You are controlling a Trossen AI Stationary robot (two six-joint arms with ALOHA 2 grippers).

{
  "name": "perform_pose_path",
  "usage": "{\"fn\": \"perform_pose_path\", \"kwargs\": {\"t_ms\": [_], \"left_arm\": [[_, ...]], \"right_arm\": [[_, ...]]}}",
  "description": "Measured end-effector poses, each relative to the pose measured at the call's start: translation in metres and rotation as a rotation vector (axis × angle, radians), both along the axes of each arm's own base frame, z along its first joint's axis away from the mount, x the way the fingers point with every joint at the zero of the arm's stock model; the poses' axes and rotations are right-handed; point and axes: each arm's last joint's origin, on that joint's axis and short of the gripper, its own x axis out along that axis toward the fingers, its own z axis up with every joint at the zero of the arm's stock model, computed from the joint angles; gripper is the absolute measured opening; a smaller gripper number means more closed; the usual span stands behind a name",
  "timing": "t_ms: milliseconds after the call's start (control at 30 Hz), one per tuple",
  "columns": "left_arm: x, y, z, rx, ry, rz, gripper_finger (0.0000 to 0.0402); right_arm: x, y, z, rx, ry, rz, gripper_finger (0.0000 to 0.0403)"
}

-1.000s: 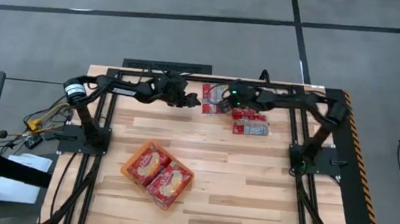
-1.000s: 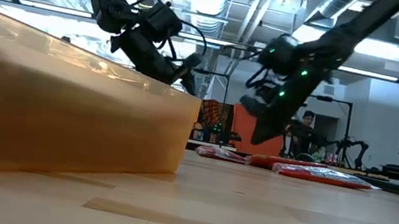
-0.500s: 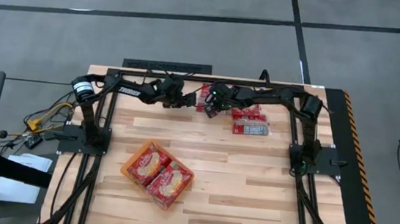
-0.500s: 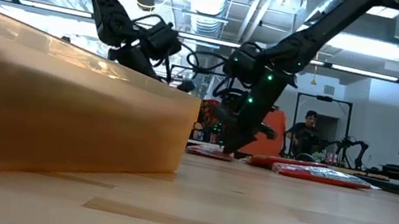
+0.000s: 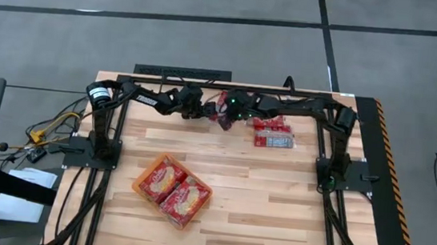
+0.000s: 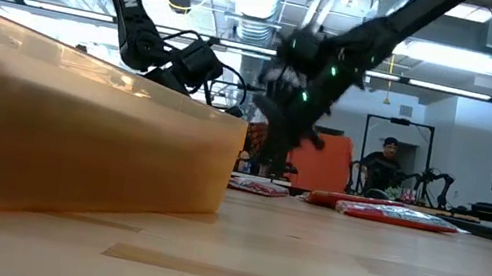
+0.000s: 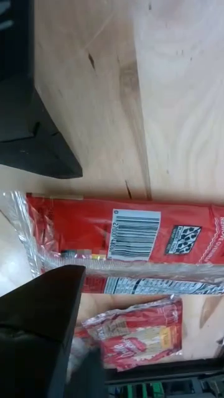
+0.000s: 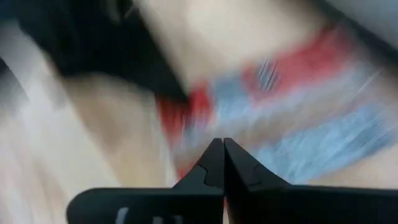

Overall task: Sort popcorn bags into baskets
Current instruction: Put the popcorn bag into the orange bin

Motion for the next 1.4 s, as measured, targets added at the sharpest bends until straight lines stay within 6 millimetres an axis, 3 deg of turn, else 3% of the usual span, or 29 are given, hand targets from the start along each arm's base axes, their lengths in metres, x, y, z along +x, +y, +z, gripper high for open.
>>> {"fn": "perform_pose_path", "kwargs": {"t_ms": [67,167,300,633,867,1033,1167,1267,1400], "left_arm": [[0.0,0.0,0.0,-0.002,-0.001,-0.002,0.0238],[0.0,0.0,0.001,-0.005,-0.013,-0.003,0.0238],[0.001,0.0,0.002,-0.005,-0.032,-0.015,0.0238],[0.002,0.0,0.002,-0.017,-0.058,-0.063,0.0238],[0.002,-0.001,0.002,-0.008,-0.056,-0.088,0.0238],[0.003,-0.001,0.002,-0.01,-0.058,-0.091,0.0238],[0.003,-0.001,0.003,-0.012,-0.064,-0.095,0.0238],[0.002,0.0,0.003,-0.01,-0.068,-0.094,0.0238],[0.003,0.0,0.003,-0.01,-0.068,-0.108,0.0238]], "right_arm": [[-0.005,-0.006,0.013,-0.074,-0.007,-0.063,0.0012],[-0.015,-0.025,0.012,-0.074,-0.003,-0.124,0.0013],[-0.026,-0.046,-0.003,-0.003,0.02,-0.175,0.001],[-0.023,-0.051,-0.038,0.124,0.043,-0.074,0.0011],[-0.013,-0.049,-0.031,0.18,-0.033,0.032,0.0011],[-0.004,-0.034,-0.03,0.209,-0.056,0.144,0.0013],[-0.006,-0.027,-0.006,0.128,-0.054,0.081,0.001],[-0.018,-0.038,0.005,0.02,0.006,-0.032,0.0009],[-0.036,-0.058,-0.003,0.051,0.078,-0.096,0.0008]]}}
